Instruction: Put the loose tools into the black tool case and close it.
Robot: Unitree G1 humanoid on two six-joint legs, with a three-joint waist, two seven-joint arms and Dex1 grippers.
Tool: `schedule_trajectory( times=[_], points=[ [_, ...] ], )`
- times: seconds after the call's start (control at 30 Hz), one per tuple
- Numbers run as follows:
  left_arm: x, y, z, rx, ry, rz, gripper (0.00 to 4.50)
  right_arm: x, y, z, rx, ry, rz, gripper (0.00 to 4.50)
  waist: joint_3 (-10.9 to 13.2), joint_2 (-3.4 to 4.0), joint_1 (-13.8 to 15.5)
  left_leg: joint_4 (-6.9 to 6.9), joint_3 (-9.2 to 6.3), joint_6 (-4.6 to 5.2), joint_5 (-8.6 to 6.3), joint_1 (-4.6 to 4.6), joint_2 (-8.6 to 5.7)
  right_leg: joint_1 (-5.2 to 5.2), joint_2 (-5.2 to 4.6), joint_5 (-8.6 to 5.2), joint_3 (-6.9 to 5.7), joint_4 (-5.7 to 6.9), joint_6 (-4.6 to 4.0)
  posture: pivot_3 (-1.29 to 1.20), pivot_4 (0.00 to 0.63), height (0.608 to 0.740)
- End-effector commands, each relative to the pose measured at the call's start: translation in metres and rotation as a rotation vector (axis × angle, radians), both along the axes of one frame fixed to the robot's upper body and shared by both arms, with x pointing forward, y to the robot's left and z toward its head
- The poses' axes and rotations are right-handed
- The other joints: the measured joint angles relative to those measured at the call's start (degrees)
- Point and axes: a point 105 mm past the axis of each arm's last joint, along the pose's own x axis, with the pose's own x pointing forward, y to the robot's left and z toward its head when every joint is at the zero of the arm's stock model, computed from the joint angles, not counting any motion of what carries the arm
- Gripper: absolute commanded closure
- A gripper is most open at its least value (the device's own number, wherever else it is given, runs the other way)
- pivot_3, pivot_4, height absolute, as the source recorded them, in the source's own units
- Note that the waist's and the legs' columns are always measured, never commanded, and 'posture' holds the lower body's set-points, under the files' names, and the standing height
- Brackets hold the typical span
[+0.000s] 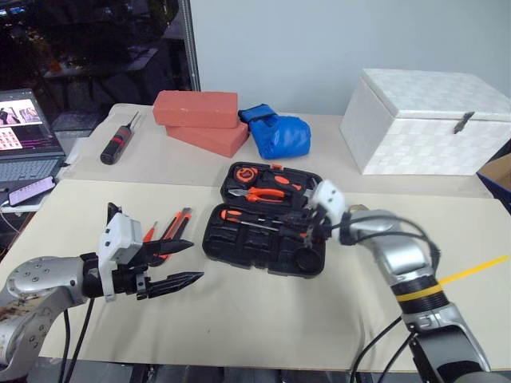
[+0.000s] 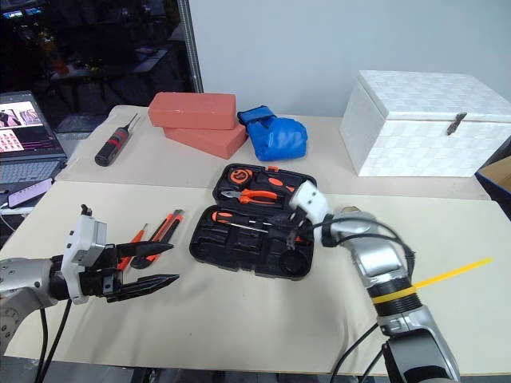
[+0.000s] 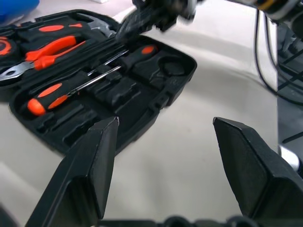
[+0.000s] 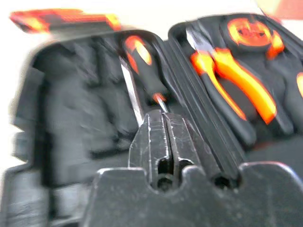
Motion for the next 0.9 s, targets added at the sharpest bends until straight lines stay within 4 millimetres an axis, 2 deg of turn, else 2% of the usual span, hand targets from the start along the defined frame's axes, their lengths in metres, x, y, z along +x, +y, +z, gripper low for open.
schedule_trajectory(
  times=[0.03, 0.07, 0.17, 0.23, 0.27, 0.33, 0.4, 0.5, 0.6, 0.73, 0.77, 0.83, 0.87, 0.9],
  points=[
    [0.0, 0.004, 0.005, 0.009, -0.04, 0.017, 1.09, -0.006, -0.003, -0.038, -0.23, -0.049, 0.068, 4.47, -0.1, -0.01, 0.0, 0.0, 0.04, 0.0, 0.0, 0.03, -0.01, 0.02, -0.02, 0.0, 0.02, 0.0, 0.0, 0.0, 0.15, 0.74],
    [0.001, 0.005, 0.005, 0.009, -0.038, 0.027, 1.09, -0.006, -0.004, -0.041, -0.254, -0.063, 0.081, 4.47, -0.1, -0.07, 0.0, 0.0, 0.04, 0.0, 0.0, 0.11, 0.01, 0.11, -0.01, -0.01, 0.01, -0.01, 0.0, 0.0, 0.15, 0.74],
    [0.003, 0.012, 0.002, -0.008, -0.023, 0.084, 1.09, -0.005, -0.005, -0.033, -0.259, -0.128, 0.095, 4.47, -0.1, -0.1, 0.0, 0.0, 0.04, -0.01, 0.0, 0.32, 0.02, 0.27, -0.01, -0.03, 0.01, -0.01, -0.02, 0.0, 0.15, 0.74],
    [0.012, 0.023, -0.001, -0.019, -0.031, 0.204, 1.09, 0.001, -0.006, -0.005, -0.146, -0.22, 0.041, 4.47, -0.1, -0.1, 0.1, -0.01, 0.04, -0.01, -0.01, 0.43, 0.02, 0.36, -0.02, -0.03, 0.02, -0.01, -0.04, 0.0, 0.15, 0.74],
    [0.02, 0.032, -0.002, -0.031, -0.042, 0.3, 1.09, -0.003, -0.001, 0.02, 0.009, -0.253, 0.034, 4.47, -0.1, -0.1, 0.2, -0.01, 0.02, -0.01, -0.01, 0.45, 0.02, 0.38, -0.02, -0.03, 0.01, -0.01, -0.04, 0.0, 0.15, 0.74],
    [0.032, 0.05, -0.005, -0.048, -0.039, 0.47, 1.09, -0.015, 0.002, 0.052, 0.228, -0.227, 0.058, 4.47, -0.1, -0.1, 0.5, -0.02, 0.01, 0.0, 0.0, 0.39, 0.03, 0.37, -0.05, -0.03, 0.0, -0.01, -0.04, 0.0, 0.15, 0.74],
    [0.04, 0.068, -0.01, -0.045, -0.009, 0.631, 1.09, -0.037, -0.001, 0.071, 0.32, -0.183, 0.143, 4.47, 0.0, -0.04, 0.4, -0.02, 0.01, 0.0, 0.0, 0.32, 0.05, 0.32, -0.02, -0.02, 0.0, 0.04, -0.01, 0.0, 0.15, 0.74],
    [0.046, 0.086, -0.017, -0.065, 0.075, 0.79, 1.09, -0.07, -0.008, 0.077, 0.324, -0.119, 0.233, 3.6, 0.0, -0.06, 0.5, -0.02, -0.01, 0.0, 0.0, 0.24, 0.04, 0.29, -0.03, 0.08, 0.0, 0.03, 0.27, 0.0, 0.15, 0.74],
    [0.046, 0.099, -0.035, 0.007, 0.168, 0.876, 1.09, -0.098, -0.018, 0.077, 0.292, -0.048, 0.285, 2.64, 0.0, -0.06, 1.0, -0.06, -0.04, -0.04, -0.04, 0.26, 0.02, 0.32, -0.05, -0.07, -0.03, -0.02, 0.22, 0.0, 0.15, 0.74],
    [0.055, 0.118, -0.046, 0.071, 0.21, 0.972, 1.09, -0.111, -0.026, 0.08, 0.26, -0.037, 0.274, 1.3, 0.0, -0.1, 0.6, -0.07, 0.02, -0.09, -0.07, 0.29, 0.03, 0.22, -0.04, -0.09, -0.01, 0.0, -0.03, 0.0, 0.15, 0.74],
    [0.057, 0.119, -0.049, 0.096, 0.22, 0.975, 1.09, -0.113, -0.028, 0.081, 0.25, -0.042, 0.264, 0.85, 0.0, -0.11, 0.6, -0.07, -0.01, -0.09, -0.07, 0.28, 0.02, 0.2, -0.04, -0.06, -0.02, 0.02, -0.06, 0.0, 0.15, 0.74],
    [0.062, 0.116, -0.053, 0.115, 0.229, 0.964, 1.09, -0.113, -0.03, 0.082, 0.248, -0.049, 0.243, 0.26, 0.0, -0.11, 0.5, -0.07, -0.02, -0.35, -0.23, 0.33, 0.02, 0.19, -0.03, -0.04, -0.02, 0.01, -0.11, 0.0, 0.15, 0.74],
    [0.063, 0.114, -0.054, 0.127, 0.229, 0.954, 1.09, -0.114, -0.031, 0.083, 0.248, -0.049, 0.236, 0.03, 0.0, -0.11, 0.4, -0.07, -0.02, -0.51, -0.33, 0.34, 0.0, 0.2, -0.05, -0.03, -0.02, 0.0, -0.12, 0.0, 0.15, 0.74],
    [0.065, 0.113, -0.056, 0.144, 0.228, 0.946, 1.09, -0.114, -0.032, 0.083, 0.242, -0.052, 0.229, 0.03, 0.0, -0.12, 0.4, -0.06, -0.01, -0.53, -0.34, 0.35, -0.01, 0.2, -0.07, -0.03, -0.02, -0.02, -0.12, 0.0, 0.15, 0.74]
  ],
)
